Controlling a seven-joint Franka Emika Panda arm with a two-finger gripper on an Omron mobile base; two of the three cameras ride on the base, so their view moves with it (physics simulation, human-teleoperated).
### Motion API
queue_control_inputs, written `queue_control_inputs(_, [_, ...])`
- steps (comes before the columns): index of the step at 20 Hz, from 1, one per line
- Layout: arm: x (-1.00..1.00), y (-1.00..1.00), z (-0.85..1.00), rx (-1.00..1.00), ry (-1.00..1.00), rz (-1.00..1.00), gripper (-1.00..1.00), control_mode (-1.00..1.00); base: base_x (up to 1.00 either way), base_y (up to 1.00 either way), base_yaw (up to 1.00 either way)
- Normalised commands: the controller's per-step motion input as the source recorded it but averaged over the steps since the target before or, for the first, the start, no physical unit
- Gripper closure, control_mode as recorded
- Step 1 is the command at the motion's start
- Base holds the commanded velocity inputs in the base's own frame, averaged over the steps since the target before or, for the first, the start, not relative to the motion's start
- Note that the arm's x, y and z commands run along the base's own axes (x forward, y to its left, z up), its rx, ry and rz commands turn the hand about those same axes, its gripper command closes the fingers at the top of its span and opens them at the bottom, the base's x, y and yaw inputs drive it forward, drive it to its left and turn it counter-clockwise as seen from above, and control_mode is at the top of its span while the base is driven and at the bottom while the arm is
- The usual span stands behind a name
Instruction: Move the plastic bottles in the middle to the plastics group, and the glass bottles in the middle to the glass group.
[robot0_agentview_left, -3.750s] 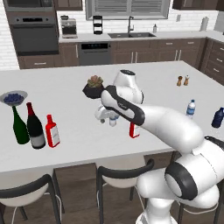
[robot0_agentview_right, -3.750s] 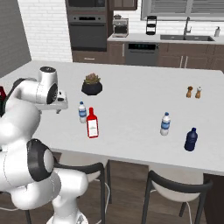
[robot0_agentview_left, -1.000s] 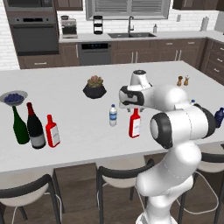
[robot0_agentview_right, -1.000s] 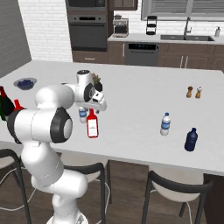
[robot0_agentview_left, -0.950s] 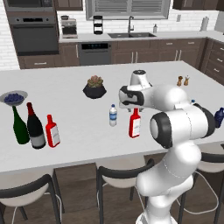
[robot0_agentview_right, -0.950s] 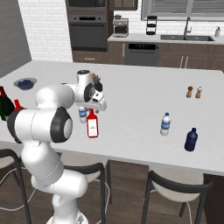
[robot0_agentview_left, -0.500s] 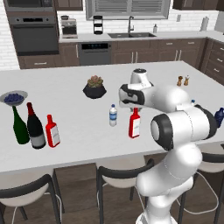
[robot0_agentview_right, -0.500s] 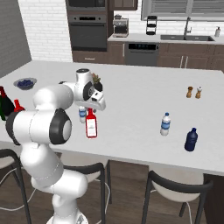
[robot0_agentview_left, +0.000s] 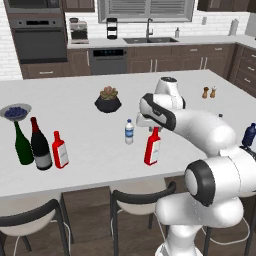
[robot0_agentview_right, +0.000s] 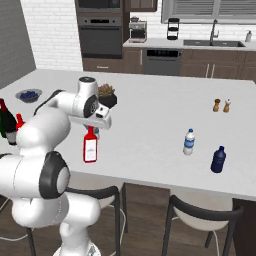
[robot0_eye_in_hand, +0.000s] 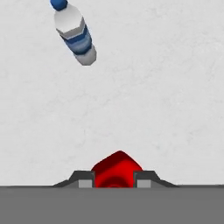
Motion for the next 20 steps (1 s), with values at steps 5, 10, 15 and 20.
queue_control_inputs(5, [-0.28,0.9,0.21,-0.04,-0.14,0.2,1.0,-1.0,0.0,0.0,0.0])
queue_control_inputs(10, [-0.03,0.88,0.17,0.0,-0.05,0.1,1.0,-1.0,0.0,0.0,0.0])
queue_control_inputs(15, [0.06,0.93,0.16,0.0,0.0,0.08,1.0,-1.0,0.0,0.0,0.0])
queue_control_inputs(20, [0.11,0.93,0.04,0.0,0.0,0.11,1.0,-1.0,0.0,0.0,0.0])
